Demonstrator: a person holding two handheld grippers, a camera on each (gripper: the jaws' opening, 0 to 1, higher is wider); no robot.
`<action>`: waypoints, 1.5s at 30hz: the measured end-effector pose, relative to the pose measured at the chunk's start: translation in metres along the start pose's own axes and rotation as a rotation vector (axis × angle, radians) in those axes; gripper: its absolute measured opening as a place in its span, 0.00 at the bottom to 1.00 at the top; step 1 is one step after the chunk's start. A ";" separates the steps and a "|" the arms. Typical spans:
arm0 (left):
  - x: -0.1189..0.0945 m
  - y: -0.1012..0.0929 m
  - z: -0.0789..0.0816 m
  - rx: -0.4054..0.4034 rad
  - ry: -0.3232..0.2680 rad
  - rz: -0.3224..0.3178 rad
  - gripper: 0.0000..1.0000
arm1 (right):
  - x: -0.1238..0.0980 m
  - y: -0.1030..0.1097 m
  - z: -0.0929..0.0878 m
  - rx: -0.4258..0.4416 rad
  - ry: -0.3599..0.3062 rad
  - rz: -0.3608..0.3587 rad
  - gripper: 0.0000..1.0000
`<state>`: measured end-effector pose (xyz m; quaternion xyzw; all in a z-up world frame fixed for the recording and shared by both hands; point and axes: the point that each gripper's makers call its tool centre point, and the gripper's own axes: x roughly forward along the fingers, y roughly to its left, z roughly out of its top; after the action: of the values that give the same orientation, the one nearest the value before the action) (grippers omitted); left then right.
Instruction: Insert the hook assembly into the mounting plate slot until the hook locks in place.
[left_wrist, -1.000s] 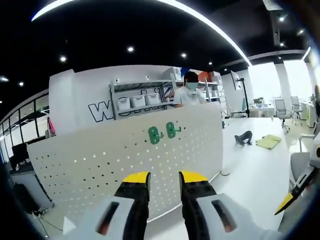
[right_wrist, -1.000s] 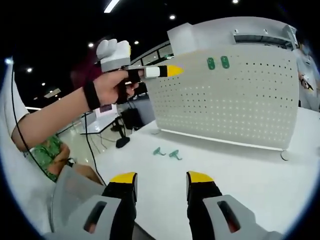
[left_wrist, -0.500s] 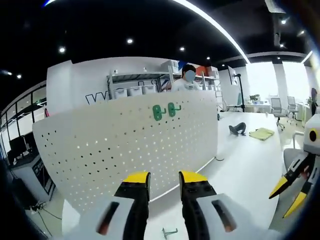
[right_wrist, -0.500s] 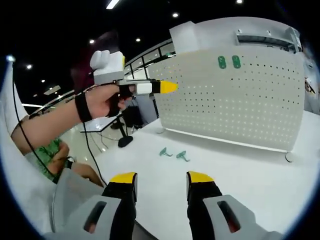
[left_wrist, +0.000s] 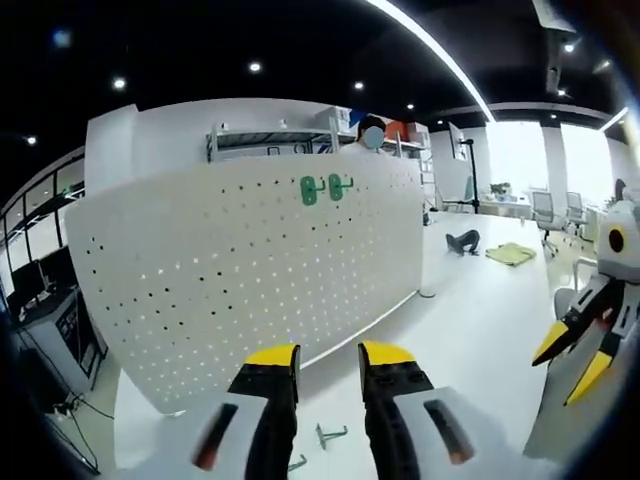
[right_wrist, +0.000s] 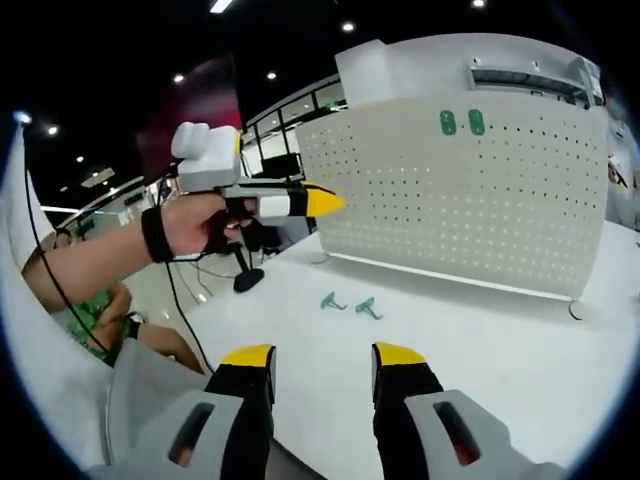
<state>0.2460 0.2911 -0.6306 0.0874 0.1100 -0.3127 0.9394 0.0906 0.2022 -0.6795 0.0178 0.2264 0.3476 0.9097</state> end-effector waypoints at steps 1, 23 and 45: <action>-0.001 -0.001 -0.002 -0.003 0.000 -0.007 0.26 | 0.001 0.000 0.001 0.001 -0.002 -0.003 0.38; 0.012 -0.011 -0.056 -0.058 0.117 -0.087 0.32 | 0.014 0.000 -0.003 0.090 -0.019 -0.036 0.38; 0.013 -0.007 -0.117 -0.035 0.270 -0.080 0.30 | 0.008 -0.005 -0.013 0.082 0.005 -0.058 0.38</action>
<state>0.2339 0.3059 -0.7473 0.1078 0.2442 -0.3335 0.9042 0.0931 0.2020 -0.6951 0.0477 0.2433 0.3114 0.9174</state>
